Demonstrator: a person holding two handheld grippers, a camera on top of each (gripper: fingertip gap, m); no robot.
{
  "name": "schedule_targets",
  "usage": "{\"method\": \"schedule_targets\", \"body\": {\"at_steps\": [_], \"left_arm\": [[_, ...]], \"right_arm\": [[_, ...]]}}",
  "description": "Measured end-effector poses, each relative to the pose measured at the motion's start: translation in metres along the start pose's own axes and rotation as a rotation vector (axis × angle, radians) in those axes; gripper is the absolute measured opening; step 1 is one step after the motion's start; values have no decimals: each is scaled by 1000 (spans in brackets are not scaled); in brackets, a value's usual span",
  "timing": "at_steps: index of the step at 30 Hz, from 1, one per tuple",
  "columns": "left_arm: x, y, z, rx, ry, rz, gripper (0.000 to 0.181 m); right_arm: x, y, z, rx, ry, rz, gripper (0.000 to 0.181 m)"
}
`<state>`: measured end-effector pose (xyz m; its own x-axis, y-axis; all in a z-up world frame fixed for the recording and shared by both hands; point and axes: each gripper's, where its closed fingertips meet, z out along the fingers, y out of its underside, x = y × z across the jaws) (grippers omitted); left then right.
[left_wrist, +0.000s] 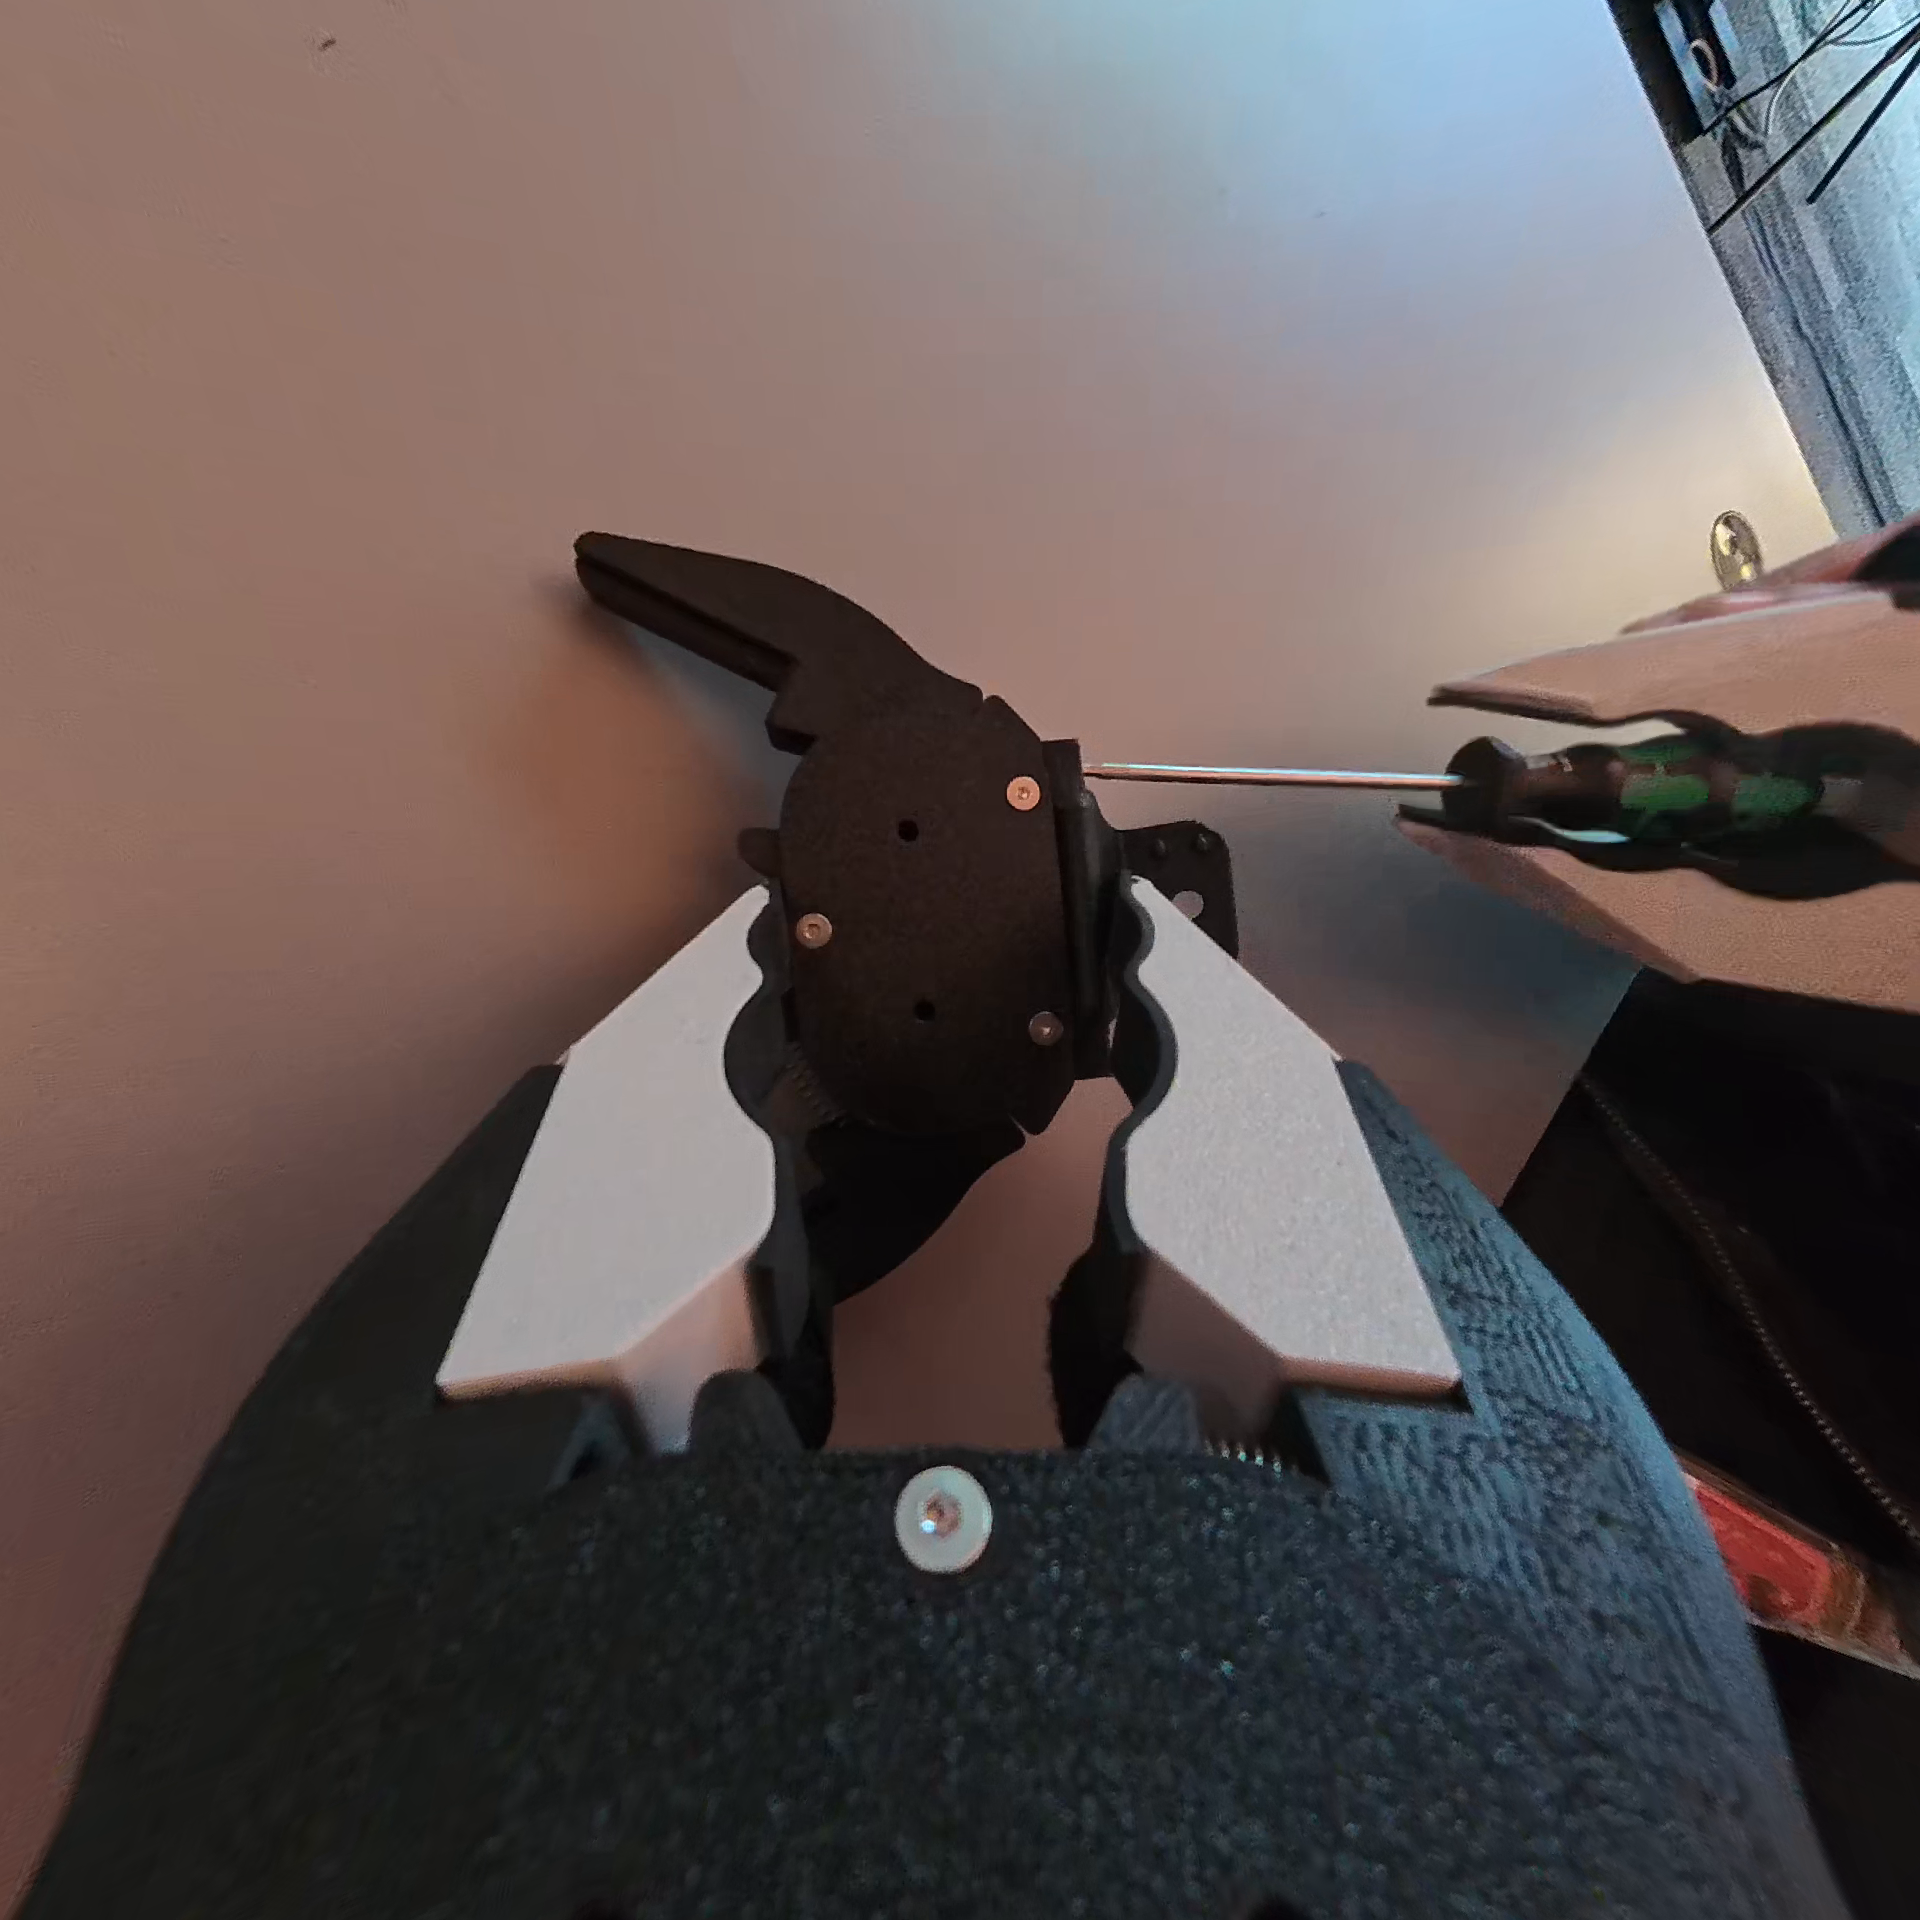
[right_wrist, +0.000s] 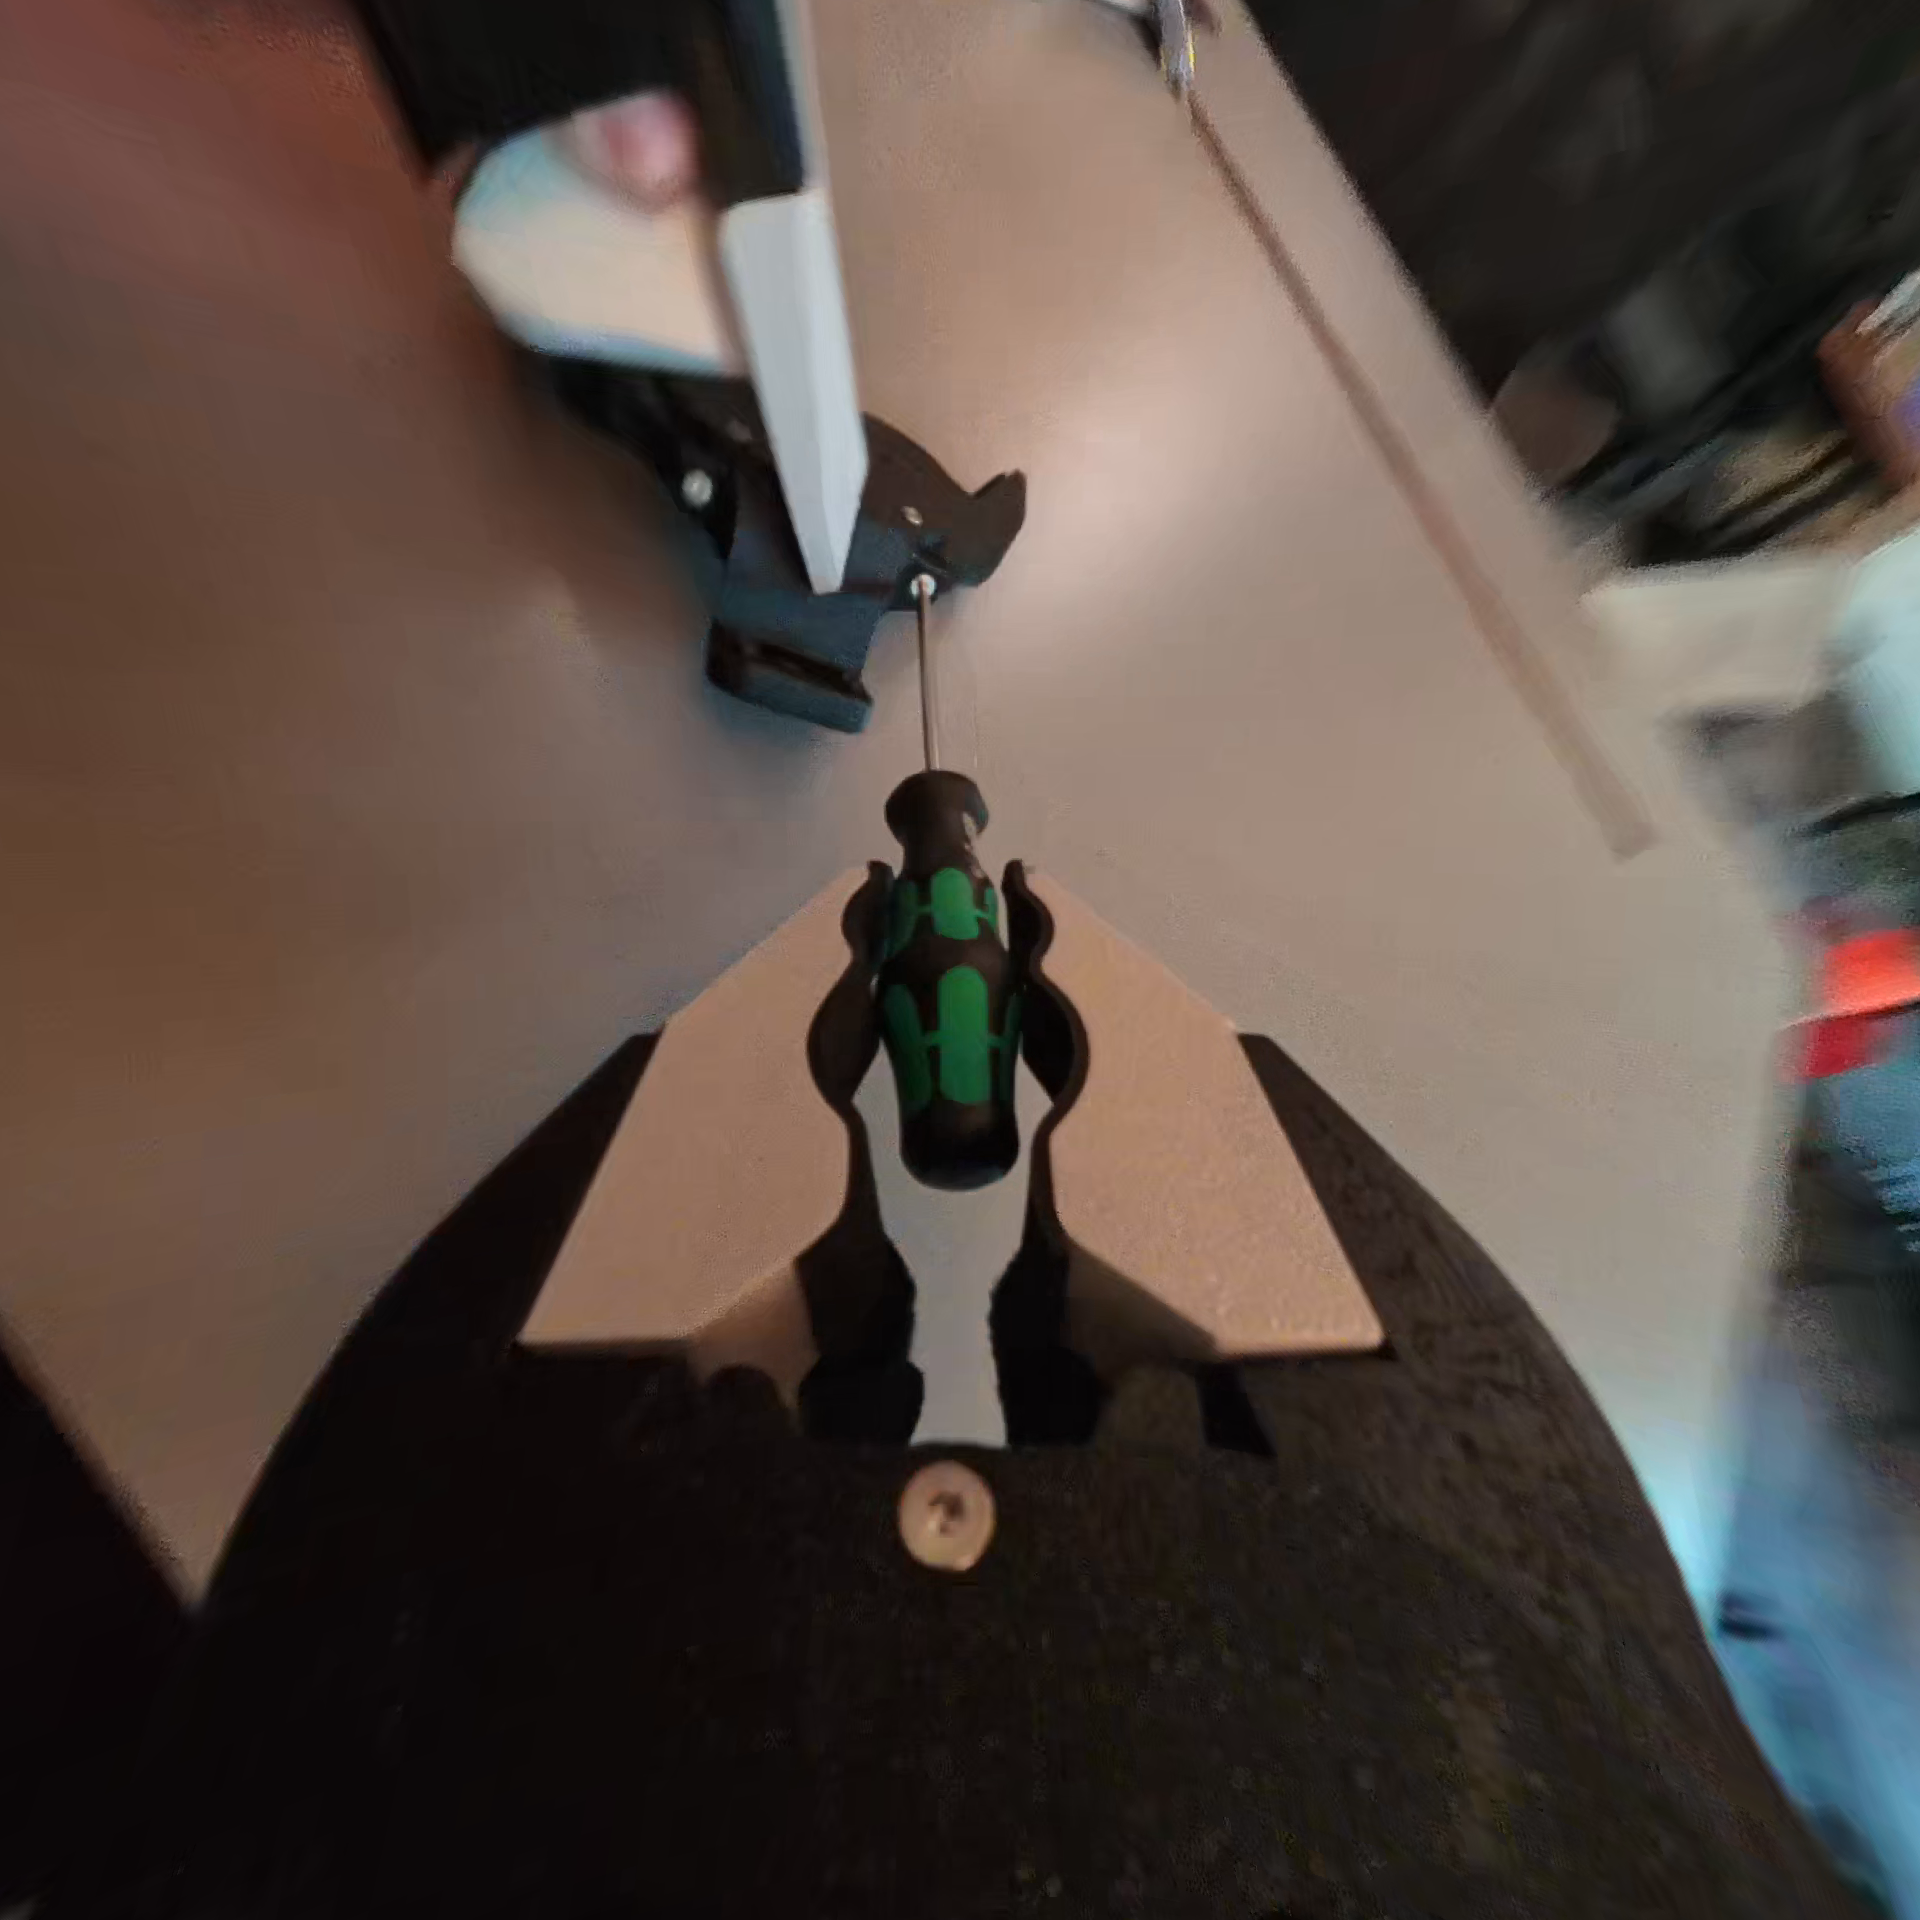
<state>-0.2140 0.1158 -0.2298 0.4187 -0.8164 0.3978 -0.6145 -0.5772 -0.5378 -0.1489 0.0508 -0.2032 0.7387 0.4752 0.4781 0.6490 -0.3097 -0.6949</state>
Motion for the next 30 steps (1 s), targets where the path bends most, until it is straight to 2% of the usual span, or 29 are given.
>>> {"method": "schedule_targets", "body": {"at_steps": [4, 9, 14, 17, 18, 20, 22, 24, 26, 28, 30], "left_arm": [[0, 0, -1, -2, 10, -7, 62], [0, 1, 0, -8, 3, 5, 62], [0, 1, -1, -8, 5, 7, 62], [0, 2, 0, -12, 2, 12, 62], [0, 2, 0, -13, -1, 14, 62], [0, 2, 0, -16, -8, 20, 62], [0, 2, 2, -20, -18, 26, 62], [-1, 3, 3, -21, -44, 35, 62], [-4, 2, 4, -18, -77, 39, 62], [-5, 1, 4, -14, -78, 27, 62], [-5, 2, 4, -11, -83, 33, 62]], "right_arm": [[-9, -2, -1, 47, -236, 446, 22], [-20, -1, -10, 71, -443, 756, 19], [-26, 14, -9, -27, -476, 734, 27], [-25, 10, -12, -33, -467, 723, 22], [-24, 10, -12, -48, -448, 683, 22], [-21, 16, -10, -95, -358, 483, 21], [-12, 24, -8, -161, -184, 127, 21], [3, 24, -8, -217, 56, -312, 21], [7, 18, -7, -218, 220, -602, 21], [3, 19, -5, -207, 267, -638, 21], [-1, 19, -5, -185, 206, -504, 21]]}}
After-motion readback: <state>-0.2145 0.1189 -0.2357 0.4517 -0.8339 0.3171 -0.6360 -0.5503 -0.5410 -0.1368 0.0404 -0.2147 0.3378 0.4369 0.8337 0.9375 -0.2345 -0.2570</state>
